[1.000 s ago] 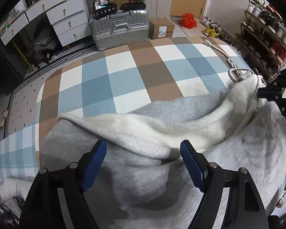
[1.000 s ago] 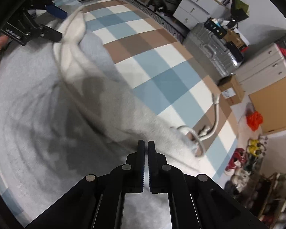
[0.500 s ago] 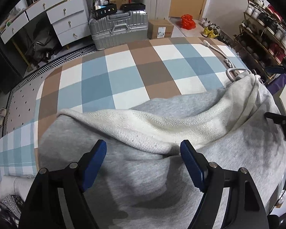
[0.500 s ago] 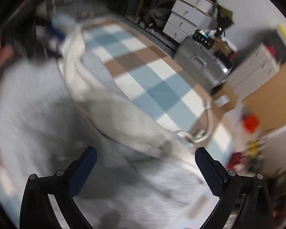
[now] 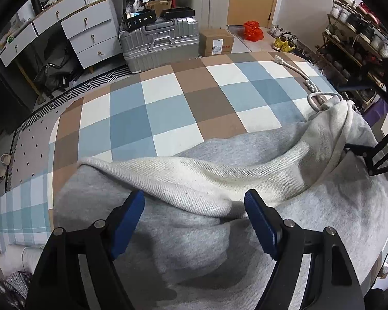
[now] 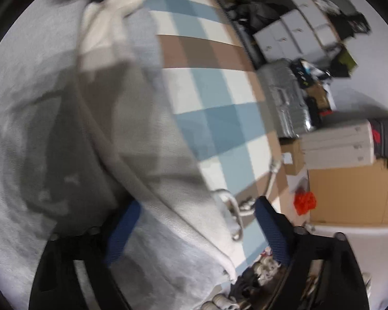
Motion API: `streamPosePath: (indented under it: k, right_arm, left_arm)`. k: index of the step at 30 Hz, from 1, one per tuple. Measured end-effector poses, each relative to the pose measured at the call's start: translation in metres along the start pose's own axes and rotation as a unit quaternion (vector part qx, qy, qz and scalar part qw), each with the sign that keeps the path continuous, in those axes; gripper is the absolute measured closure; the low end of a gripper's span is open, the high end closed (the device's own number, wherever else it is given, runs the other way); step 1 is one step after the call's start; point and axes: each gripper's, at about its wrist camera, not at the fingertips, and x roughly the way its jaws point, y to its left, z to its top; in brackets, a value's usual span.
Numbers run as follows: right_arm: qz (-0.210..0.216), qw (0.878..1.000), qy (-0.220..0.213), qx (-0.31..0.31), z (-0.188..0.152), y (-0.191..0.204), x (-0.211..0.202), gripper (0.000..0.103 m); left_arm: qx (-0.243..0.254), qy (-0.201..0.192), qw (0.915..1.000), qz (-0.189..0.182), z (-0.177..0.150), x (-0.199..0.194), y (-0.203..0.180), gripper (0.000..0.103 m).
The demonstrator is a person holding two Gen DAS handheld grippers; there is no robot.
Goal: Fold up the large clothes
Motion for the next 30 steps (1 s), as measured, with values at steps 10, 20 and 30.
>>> streamPosePath:
  k: [10,20,30]
  right_arm:
    - [0.05,0.994,0.014,0.095,0.011,-0.018,0.014,0.098]
    - [0.061,0.981,-0.056,0.177,-0.004,-0.049,-0.02,0.103]
    - [0.116,0.979,-0.018,0.164,-0.01,-0.033,-0.009,0.101]
  left_arm:
    - [-0.007,0.003,1.0,0.002,-0.004,0.002,0.004,0.027]
    - [-0.01,-0.005,0.9999,0.003,0.001,-0.002,0.005,0.027]
    - [-0.006,0.003,1.0,0.0,-0.003,0.002,0.004,0.027]
